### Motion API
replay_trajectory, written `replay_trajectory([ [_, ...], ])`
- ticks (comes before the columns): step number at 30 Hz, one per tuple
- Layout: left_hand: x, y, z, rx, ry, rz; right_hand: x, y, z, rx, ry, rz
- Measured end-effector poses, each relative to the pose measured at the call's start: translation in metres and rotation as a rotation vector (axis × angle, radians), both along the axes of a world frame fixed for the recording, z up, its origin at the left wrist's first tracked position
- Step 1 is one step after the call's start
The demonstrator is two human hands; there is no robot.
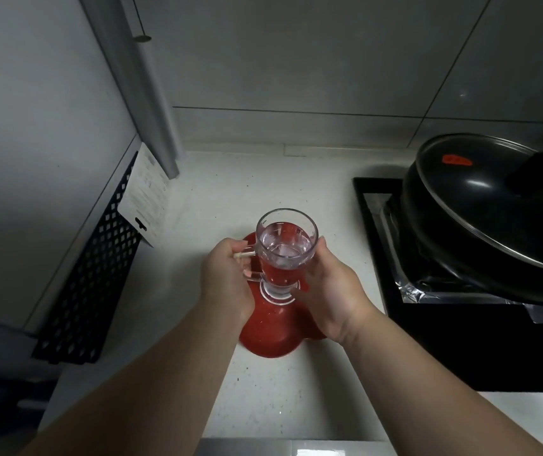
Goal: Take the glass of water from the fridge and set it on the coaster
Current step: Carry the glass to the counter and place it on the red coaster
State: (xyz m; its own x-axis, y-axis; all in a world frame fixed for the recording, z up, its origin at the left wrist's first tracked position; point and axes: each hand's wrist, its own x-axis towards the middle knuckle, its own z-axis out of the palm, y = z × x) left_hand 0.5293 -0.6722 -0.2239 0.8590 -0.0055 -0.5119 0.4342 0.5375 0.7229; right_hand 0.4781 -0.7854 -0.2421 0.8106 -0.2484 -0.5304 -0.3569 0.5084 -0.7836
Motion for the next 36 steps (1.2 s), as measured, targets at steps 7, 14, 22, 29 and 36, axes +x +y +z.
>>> replay_trajectory([
  [7,0.002,0.002,-0.01,0.059,-0.021,-0.016,-0.003,-0.002,-0.005,0.019,-0.021,0.015],
  [14,0.003,0.002,-0.018,0.106,-0.033,0.005,-0.004,-0.001,-0.008,-0.004,-0.025,0.019],
  [22,0.004,0.007,-0.031,0.22,-0.033,-0.032,-0.003,0.002,-0.008,-0.051,-0.027,0.015],
  [29,0.0,0.009,-0.026,0.258,-0.095,-0.044,-0.003,0.004,-0.005,-0.06,-0.007,-0.01],
  [36,-0.005,0.011,-0.021,0.3,-0.097,-0.037,-0.002,0.005,-0.006,-0.076,0.017,-0.047],
])
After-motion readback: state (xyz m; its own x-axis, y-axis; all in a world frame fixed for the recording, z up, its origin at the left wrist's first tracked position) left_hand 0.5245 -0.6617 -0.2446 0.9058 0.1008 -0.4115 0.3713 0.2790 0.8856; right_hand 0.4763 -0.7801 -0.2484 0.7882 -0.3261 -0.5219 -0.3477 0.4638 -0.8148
